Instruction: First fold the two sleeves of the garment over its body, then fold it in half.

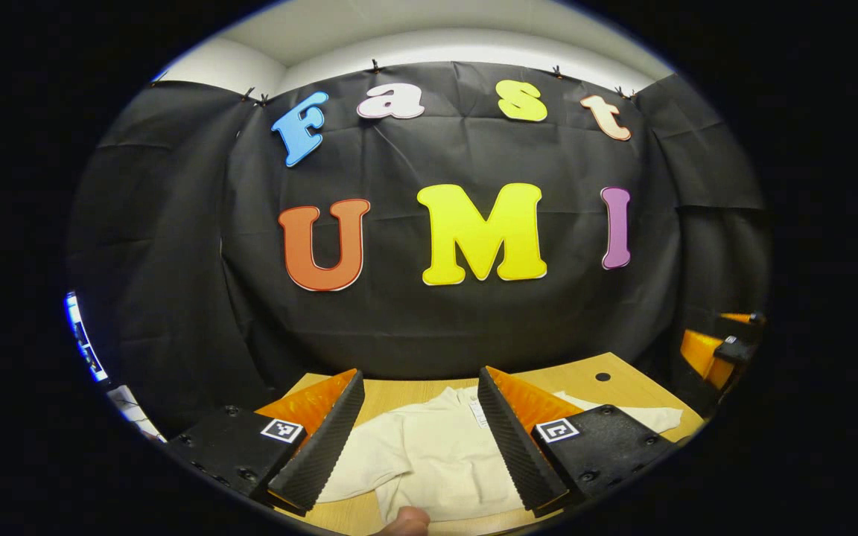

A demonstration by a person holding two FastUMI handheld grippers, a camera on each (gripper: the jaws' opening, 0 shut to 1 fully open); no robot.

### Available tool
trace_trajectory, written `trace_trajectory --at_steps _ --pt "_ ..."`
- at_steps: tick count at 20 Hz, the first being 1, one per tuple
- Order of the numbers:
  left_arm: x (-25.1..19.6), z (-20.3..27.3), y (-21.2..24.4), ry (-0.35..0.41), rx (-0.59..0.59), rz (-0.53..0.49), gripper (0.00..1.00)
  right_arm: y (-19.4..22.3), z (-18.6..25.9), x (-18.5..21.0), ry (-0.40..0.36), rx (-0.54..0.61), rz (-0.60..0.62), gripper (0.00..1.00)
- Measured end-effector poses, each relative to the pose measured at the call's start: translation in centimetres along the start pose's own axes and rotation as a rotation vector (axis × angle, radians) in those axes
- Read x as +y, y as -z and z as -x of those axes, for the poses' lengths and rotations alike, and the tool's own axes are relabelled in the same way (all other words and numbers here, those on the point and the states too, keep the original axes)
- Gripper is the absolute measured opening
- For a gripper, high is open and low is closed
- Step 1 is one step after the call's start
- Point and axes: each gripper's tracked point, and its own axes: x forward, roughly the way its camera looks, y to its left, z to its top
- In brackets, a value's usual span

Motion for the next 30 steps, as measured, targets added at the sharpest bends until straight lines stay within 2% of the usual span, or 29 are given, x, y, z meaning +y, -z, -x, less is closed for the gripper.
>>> trace_trajectory --at_steps 2,6,7,11,15,17,19,21,24,27,30 --pt "-0.2 0.0 0.7 -0.011 0.023 -0.007 0.97 4.1 -2.9 -4.7 0.076 0.121 -0.062 0.95" --pt "-0.3 0.6 0.9 -0.061 0.034 -0.017 0.97 10.0 -8.5 -14.4 0.233 0.255 -0.044 0.92" --pt "-0.4 0.8 0.8 -0.074 0.033 -0.021 0.97 11.6 -9.7 -16.7 0.268 0.294 -0.054 0.94" --pt "-0.3 1.4 0.7 -0.148 0.046 -0.055 0.98 17.1 -13.8 -23.3 0.371 0.425 -0.099 0.94" --pt "0.1 2.3 0.7 -0.233 0.064 -0.050 0.99 22.2 -18.7 -25.5 0.424 0.571 -0.153 0.95" --pt "-0.2 2.8 0.5 -0.262 0.066 -0.046 0.99 23.6 -19.7 -26.2 0.421 0.635 -0.173 0.95" --pt "-0.6 3.1 0.1 -0.284 0.065 -0.050 0.99 24.2 -19.8 -26.6 0.428 0.684 -0.173 0.94" --pt "-0.6 3.7 -0.3 -0.306 0.059 -0.060 0.99 25.2 -19.7 -26.0 0.410 0.719 -0.212 0.94" --pt "-0.4 4.2 -0.5 -0.336 0.053 -0.069 0.99 26.8 -19.3 -26.4 0.426 0.773 -0.267 0.95" --pt "-0.2 4.2 -0.3 -0.346 0.045 -0.053 0.99 26.6 -19.3 -26.6 0.425 0.783 -0.240 0.94" --pt "0.3 3.9 0.5 -0.348 0.069 -0.040 0.99 26.6 -19.4 -26.2 0.414 0.801 -0.234 0.82"
